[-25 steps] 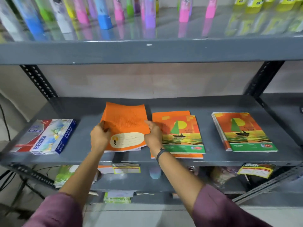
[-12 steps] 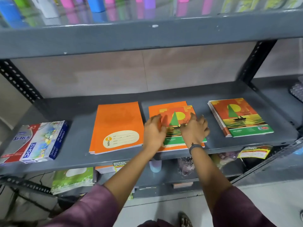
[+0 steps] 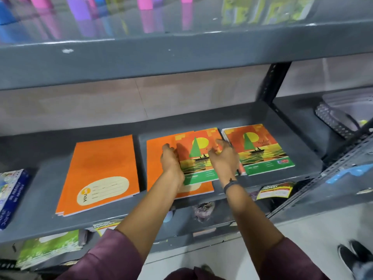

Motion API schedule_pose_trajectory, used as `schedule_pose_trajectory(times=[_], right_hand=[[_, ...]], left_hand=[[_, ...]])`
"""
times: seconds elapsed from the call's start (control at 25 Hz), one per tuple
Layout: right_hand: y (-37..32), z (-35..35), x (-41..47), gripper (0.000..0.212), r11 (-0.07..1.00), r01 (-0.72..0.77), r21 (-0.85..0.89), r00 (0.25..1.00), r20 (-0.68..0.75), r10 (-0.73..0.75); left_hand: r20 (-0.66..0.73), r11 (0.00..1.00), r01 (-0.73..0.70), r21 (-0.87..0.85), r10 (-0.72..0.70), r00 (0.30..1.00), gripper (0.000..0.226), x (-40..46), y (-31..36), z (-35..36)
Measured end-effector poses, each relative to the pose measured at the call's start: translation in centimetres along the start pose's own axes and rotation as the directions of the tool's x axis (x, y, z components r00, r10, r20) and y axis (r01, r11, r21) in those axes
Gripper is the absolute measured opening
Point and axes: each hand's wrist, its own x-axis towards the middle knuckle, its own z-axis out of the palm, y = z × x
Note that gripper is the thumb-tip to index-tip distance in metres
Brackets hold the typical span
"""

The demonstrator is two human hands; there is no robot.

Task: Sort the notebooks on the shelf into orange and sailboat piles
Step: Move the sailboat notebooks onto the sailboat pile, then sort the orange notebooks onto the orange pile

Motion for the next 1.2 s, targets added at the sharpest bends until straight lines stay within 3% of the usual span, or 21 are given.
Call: schedule_pose_trajectory(times=[0.08,0.2,0.36,0.44,0.48,0.52,0.56,0.6,0.64,0.68,0.72,0.8,0.88,0.96,1.12,1.2], right_hand=[[1.0,-2.6,2.0,0.036,0.999,0.046,-0.019,0.990,-0.129,-0.049],[3.2,-6.3,5.4,0.038,0.988,0.051,-0.148,0.960,-0.264,-0.090],[6.3,-8.4,8.1,0.049,0.960,-0.026,-0.280,0.988,-0.154,-0.018],[7.1,-8.5,8.4,0.050,0.938,-0.021,-0.347,0.992,-0.125,-0.024],[7.0,-8.3,8.2,0.050,0.924,-0.005,-0.382,0.991,-0.127,-0.048],[6.6,-7.9,7.8,0.052,0.911,0.034,-0.410,0.985,-0.141,-0.100],[5.9,-7.3,7.2,0.053,0.898,0.106,-0.426,0.970,-0.153,-0.187],[5.2,-6.5,6.4,0.053,0.884,0.204,-0.419,0.947,-0.142,-0.286],[4.3,-5.6,5.4,0.052,0.874,0.314,-0.372,0.925,-0.089,-0.370],[3.4,-4.5,4.1,0.050,0.875,0.397,-0.275,0.911,0.007,-0.412],[2.5,-3.4,2.6,0.049,0.890,0.428,-0.156,0.902,0.138,-0.409],[1.5,-1.2,-0.2,0.054,0.944,0.330,0.011,0.862,0.403,-0.306],[1.5,0.7,-1.6,0.061,0.981,0.190,0.029,0.830,0.529,-0.176],[1.8,1.4,-1.7,0.062,0.992,0.125,0.020,0.861,0.495,-0.119],[1.5,1.4,-0.7,0.046,0.953,-0.175,0.249,0.883,0.468,0.041],[1.4,1.5,-0.4,0.040,0.908,-0.243,0.341,0.894,0.443,0.072]], left_hand=[[0.106,0.996,0.037,-0.078,-0.029,0.994,0.041,-1.4,-0.1,3.2],[0.215,0.998,0.060,-0.029,-0.052,0.975,0.050,-2.9,-1.9,8.3],[0.302,0.993,0.053,0.101,-0.081,0.950,0.043,-3.1,-4.5,11.2],[0.321,0.980,-0.051,0.194,-0.014,0.947,0.024,-2.8,-5.2,11.2],[0.316,0.946,-0.171,0.276,0.079,0.945,0.018,-2.4,-5.2,10.6],[0.311,0.860,-0.332,0.388,0.216,0.925,0.018,-1.6,-5.2,9.4],[0.297,0.700,-0.473,0.536,0.369,0.881,0.023,-0.6,-4.9,7.7],[0.289,0.462,-0.538,0.705,0.506,0.813,0.027,0.6,-4.4,5.6],[0.275,0.233,-0.493,0.838,0.601,0.751,0.031,1.5,-3.7,3.5],[0.235,0.087,-0.379,0.921,0.651,0.722,0.035,2.1,-3.0,1.3],[0.163,0.037,-0.248,0.968,0.658,0.735,0.041,2.5,-2.4,-0.6],[-0.001,0.080,-0.054,0.995,0.564,0.826,0.052,2.4,-1.3,-3.3],[-0.079,0.176,-0.002,0.984,0.454,0.888,0.053,3.0,-1.2,-4.8],[-0.031,0.241,-0.088,0.966,0.450,0.893,0.048,3.3,-1.1,-5.3],[-0.049,0.474,-0.235,0.849,0.514,0.856,0.045,2.5,-0.2,-5.5],[-0.024,0.552,-0.342,0.761,0.551,0.834,0.036,2.1,0.6,-5.6]])
